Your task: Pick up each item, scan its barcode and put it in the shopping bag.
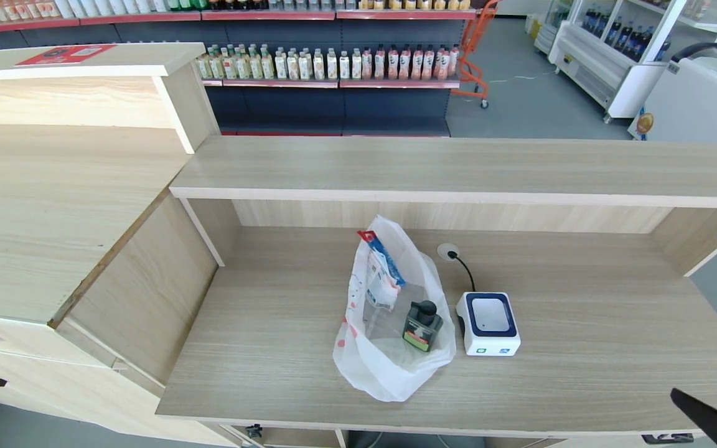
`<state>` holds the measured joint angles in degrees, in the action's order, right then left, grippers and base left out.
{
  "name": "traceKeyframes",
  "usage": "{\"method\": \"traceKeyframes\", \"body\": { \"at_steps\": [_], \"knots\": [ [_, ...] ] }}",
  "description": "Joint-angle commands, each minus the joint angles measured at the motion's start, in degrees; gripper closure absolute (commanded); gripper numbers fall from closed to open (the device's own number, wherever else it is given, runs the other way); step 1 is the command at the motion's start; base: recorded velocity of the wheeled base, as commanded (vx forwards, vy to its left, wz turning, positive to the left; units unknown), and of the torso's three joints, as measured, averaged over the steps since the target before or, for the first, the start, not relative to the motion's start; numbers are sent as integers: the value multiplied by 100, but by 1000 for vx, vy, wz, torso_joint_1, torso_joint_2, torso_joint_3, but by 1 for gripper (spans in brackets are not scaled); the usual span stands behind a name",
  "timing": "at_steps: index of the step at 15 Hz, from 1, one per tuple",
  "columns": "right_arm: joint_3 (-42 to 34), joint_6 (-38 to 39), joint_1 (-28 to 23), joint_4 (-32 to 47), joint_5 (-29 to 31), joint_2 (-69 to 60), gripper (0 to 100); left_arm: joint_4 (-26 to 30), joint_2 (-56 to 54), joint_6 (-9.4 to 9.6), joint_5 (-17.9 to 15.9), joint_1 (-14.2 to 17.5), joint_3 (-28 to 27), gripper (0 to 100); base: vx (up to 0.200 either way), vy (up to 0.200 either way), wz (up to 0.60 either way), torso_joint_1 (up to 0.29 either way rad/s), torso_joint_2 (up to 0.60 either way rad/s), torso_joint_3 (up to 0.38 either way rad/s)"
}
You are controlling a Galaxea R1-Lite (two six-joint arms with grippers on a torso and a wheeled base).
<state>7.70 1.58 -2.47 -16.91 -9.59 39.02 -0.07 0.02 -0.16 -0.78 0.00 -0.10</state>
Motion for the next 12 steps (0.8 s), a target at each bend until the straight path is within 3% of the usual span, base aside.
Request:
{"method": "traceKeyframes", "body": {
  "at_steps": [1, 3, 9, 10, 12],
  "knots": [
    [-770, 9, 151, 1568, 933, -3225, 0, -1, -2, -2, -1, 0, 1, 0, 0, 0, 0, 0, 0, 0],
    [-770, -79, 283, 1708, 968, -3902, 0, -1, -2, -2, -1, 0, 1, 0, 0, 0, 0, 0, 0, 0],
    [-762, 26, 256, 1717, 977, -3902, 0, -1, -2, -2, -1, 0, 1, 0, 0, 0, 0, 0, 0, 0],
    [-762, 61, 256, 1717, 977, -3902, 100, -1, -2, -2, -1, 0, 1, 0, 0, 0, 0, 0, 0, 0],
    [-762, -9, 256, 1726, 968, -3902, 100, -1, -2, -2, -1, 0, 1, 0, 0, 0, 0, 0, 0, 0]
  ]
}}
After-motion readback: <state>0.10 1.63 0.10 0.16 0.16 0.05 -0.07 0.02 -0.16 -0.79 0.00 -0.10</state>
